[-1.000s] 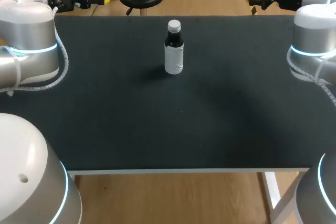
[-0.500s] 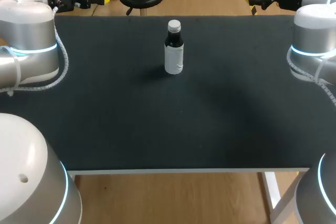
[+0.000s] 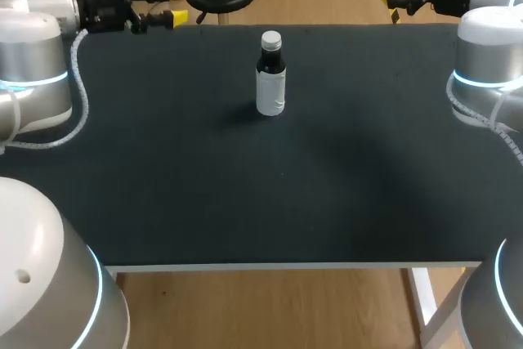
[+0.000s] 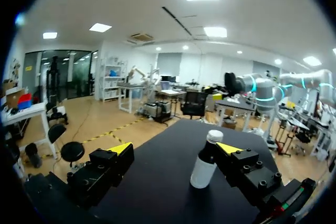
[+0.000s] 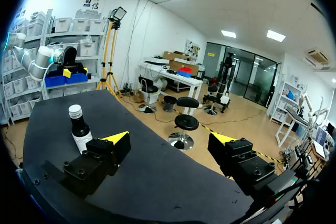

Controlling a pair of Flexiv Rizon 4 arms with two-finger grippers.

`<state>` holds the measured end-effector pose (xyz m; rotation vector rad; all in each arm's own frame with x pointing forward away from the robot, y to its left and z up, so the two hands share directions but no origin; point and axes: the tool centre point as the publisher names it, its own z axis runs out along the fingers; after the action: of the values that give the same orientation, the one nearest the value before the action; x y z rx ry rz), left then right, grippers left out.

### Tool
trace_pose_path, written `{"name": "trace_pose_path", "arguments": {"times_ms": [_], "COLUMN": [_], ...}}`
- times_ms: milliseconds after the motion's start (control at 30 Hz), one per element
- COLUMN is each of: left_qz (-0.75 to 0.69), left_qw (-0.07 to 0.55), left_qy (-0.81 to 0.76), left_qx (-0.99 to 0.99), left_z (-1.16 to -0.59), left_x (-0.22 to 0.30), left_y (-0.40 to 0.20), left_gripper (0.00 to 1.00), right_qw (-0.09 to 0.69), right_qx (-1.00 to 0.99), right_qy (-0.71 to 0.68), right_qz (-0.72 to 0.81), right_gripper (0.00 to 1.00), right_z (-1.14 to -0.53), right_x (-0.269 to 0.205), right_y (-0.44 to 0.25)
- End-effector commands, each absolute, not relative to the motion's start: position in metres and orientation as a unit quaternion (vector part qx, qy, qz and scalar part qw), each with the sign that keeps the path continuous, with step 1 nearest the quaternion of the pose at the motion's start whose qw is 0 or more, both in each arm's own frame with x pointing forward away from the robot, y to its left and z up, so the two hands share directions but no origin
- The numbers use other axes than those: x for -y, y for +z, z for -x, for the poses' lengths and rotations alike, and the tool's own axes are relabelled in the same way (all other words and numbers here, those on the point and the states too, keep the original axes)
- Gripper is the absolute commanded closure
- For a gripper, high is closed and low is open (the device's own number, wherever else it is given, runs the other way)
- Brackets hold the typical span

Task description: Unscrew the bottle cap

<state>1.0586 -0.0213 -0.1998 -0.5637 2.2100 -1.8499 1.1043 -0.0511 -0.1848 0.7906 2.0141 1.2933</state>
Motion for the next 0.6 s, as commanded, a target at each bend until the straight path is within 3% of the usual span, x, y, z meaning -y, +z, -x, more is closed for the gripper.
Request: {"name": "trace_pose_path", "arguments": {"times_ms": [33,600], "left_qz": [0.04,-0.065], "left_qw": [0.04,-0.058], "left_qy": [-0.682,-0.728], "left_qx": [-0.729,-0.681], "left_z": [-1.064,-1.062], "left_x": [0.03,0.083], "left_y": [-0.216,-0.255], "left_gripper": [0.0,0.0], "right_qw": [0.306,0.306], "right_qx": [-0.761,-0.761], "right_qy": [0.488,0.488], "right_qz": [-0.299,-0.299], "right_gripper": [0.0,0.0], "right_z": [-1.104,-1.104], "right_x": [0.051,0.051], "right_y": [-0.185,-0.185]}}
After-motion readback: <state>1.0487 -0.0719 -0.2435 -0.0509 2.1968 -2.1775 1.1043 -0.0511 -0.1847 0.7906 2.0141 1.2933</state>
